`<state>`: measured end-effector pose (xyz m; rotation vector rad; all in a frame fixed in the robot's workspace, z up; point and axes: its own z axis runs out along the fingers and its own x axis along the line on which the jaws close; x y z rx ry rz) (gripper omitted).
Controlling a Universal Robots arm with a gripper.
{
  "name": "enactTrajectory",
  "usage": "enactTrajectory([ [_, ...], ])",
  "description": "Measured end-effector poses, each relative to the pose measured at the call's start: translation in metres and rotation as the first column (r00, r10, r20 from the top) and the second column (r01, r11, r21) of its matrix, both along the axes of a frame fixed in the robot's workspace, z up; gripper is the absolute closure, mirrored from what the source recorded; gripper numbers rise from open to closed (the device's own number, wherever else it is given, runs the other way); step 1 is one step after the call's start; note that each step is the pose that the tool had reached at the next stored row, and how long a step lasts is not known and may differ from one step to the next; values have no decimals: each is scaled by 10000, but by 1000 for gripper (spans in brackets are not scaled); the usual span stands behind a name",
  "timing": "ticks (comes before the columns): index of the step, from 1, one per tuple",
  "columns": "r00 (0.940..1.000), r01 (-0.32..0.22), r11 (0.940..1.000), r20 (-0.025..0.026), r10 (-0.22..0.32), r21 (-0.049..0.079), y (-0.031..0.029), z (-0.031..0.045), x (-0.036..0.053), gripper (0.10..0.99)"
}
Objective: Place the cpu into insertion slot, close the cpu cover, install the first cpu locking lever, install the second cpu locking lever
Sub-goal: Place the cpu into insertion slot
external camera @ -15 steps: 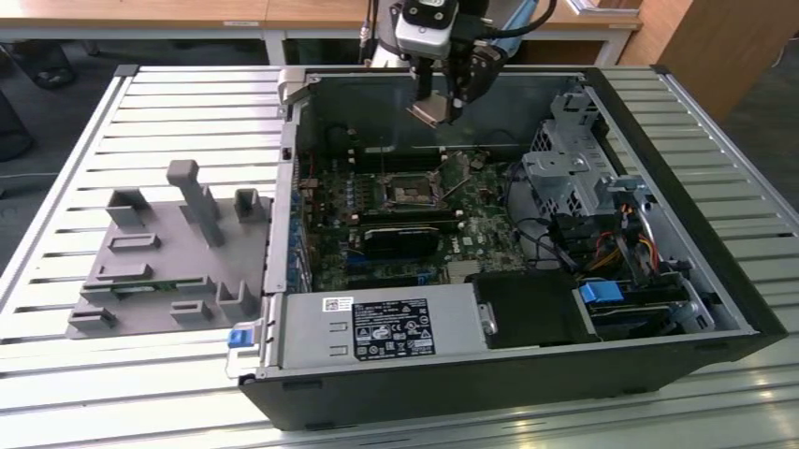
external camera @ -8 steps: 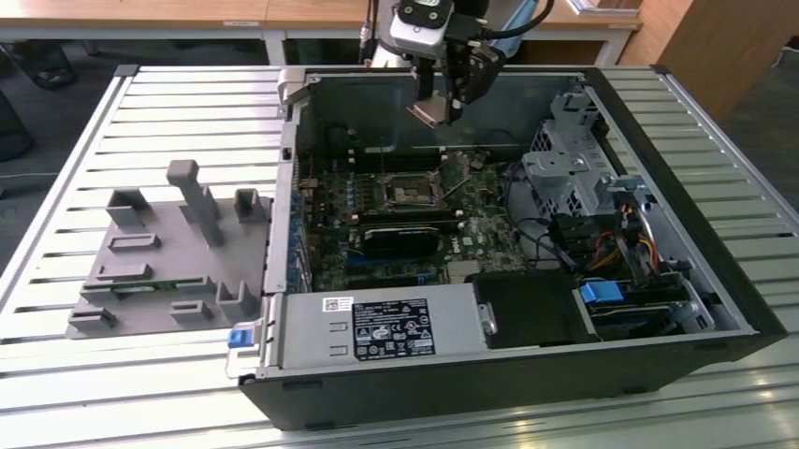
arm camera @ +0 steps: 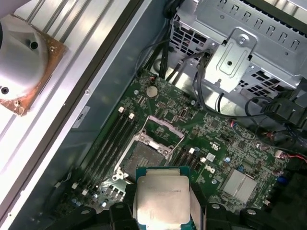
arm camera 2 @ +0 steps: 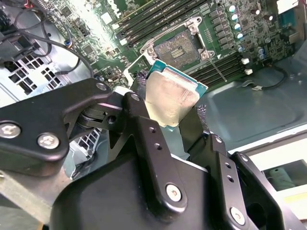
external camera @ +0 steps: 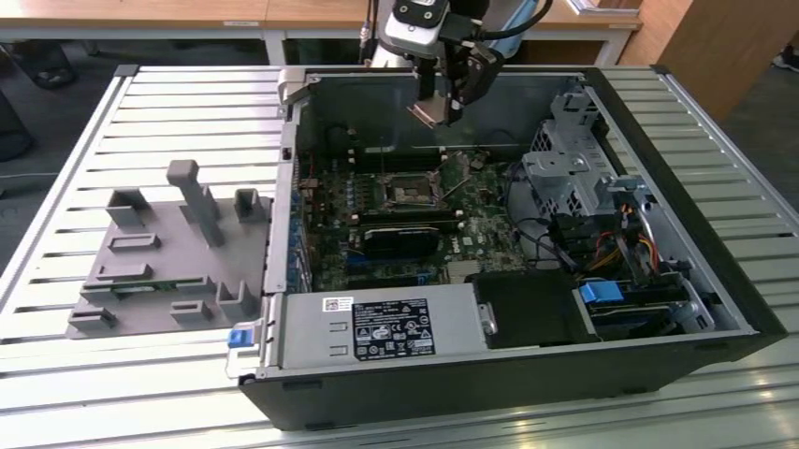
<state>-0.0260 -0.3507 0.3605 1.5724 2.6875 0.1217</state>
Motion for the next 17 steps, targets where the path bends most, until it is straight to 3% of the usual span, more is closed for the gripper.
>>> enactTrajectory([
  [17,9979,646,9979,0,-646,0,0,-7,0,561],
])
